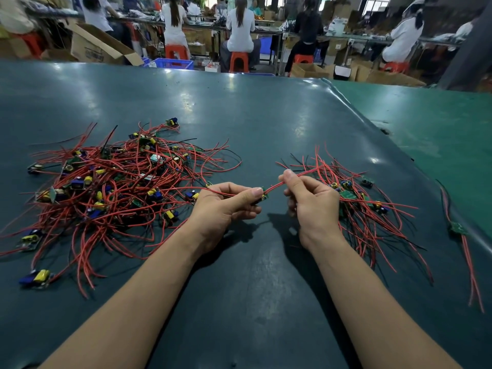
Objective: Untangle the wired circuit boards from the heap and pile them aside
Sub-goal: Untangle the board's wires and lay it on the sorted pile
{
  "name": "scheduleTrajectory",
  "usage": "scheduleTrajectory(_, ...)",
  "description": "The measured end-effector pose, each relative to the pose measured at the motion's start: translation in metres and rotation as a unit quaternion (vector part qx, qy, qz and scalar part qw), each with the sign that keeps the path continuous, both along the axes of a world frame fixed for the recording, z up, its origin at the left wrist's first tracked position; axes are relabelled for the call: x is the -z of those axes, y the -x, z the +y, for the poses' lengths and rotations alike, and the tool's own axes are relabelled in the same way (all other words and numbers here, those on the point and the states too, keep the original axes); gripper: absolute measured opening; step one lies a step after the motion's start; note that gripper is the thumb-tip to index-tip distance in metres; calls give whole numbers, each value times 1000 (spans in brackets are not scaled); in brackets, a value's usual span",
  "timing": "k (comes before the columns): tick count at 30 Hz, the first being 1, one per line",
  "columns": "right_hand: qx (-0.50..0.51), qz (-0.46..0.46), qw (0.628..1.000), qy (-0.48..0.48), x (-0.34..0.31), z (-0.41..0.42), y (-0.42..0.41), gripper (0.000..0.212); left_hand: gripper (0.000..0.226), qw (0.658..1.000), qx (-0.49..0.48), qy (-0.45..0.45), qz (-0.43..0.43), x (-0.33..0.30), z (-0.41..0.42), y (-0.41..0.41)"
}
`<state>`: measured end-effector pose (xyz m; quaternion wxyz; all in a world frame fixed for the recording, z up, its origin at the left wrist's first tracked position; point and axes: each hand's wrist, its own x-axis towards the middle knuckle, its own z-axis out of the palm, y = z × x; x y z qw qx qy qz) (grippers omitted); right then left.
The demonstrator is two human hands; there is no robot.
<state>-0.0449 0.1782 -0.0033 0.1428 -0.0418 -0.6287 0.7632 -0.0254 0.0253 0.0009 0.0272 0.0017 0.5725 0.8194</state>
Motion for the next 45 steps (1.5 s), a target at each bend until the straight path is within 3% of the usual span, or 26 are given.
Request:
scheduleTrajectory(5,65,50,981,-175,5,3,3,16,25,1000,2,8,-6,1,-1,0)
scheduleTrajectory(8,81,75,971,-214,8,4,4,18,23,1000,7,15,-10,1,-1,-1)
scheduleTrajectory(10,82,71,975,-195,7,4,4,18,21,1000,10,17,-13,0,-1,-2)
scheduleTrajectory(15,81,36,996,-31,2,15,9,16,12,1000,20,14,-19,-3,-4,-4)
scheduleTrajectory(17,86,38,995,-28,0,21,10,13,12,999,24,14,-20,-3,-4,-4)
scheduleTrajectory(20,107,63,985,-122,1,25,9,11,12,999,29,12,-22,-4,-4,-4)
scheduleTrajectory(24,177,109,931,-299,4,23,6,8,13,999,38,19,-22,-4,-4,-5)
scheduleTrajectory(26,197,124,916,-325,4,20,5,8,14,999,35,9,-24,-4,-4,-4)
scheduleTrajectory(30,140,138,961,-194,-1,16,1,25,16,999,10,-25,-34,-4,-6,-2)
scheduleTrajectory(32,72,73,992,-80,-5,14,0,39,16,998,-4,-42,-40,-5,-6,-1)
scheduleTrajectory(34,0,-17,1000,16,-10,13,0,31,15,997,-16,-64,-46,-5,-7,0)
scheduleTrajectory(36,-80,-87,993,20,-12,11,-2,22,14,996,-23,-73,-47,-4,-7,1)
scheduleTrajectory(39,-191,-107,976,-5,-7,2,-9,18,12,999,-8,-41,-30,-3,-5,0)
scheduleTrajectory(45,-104,-64,992,-2,-8,0,-7,10,14,1000,23,-12,-14,-4,-4,-2)
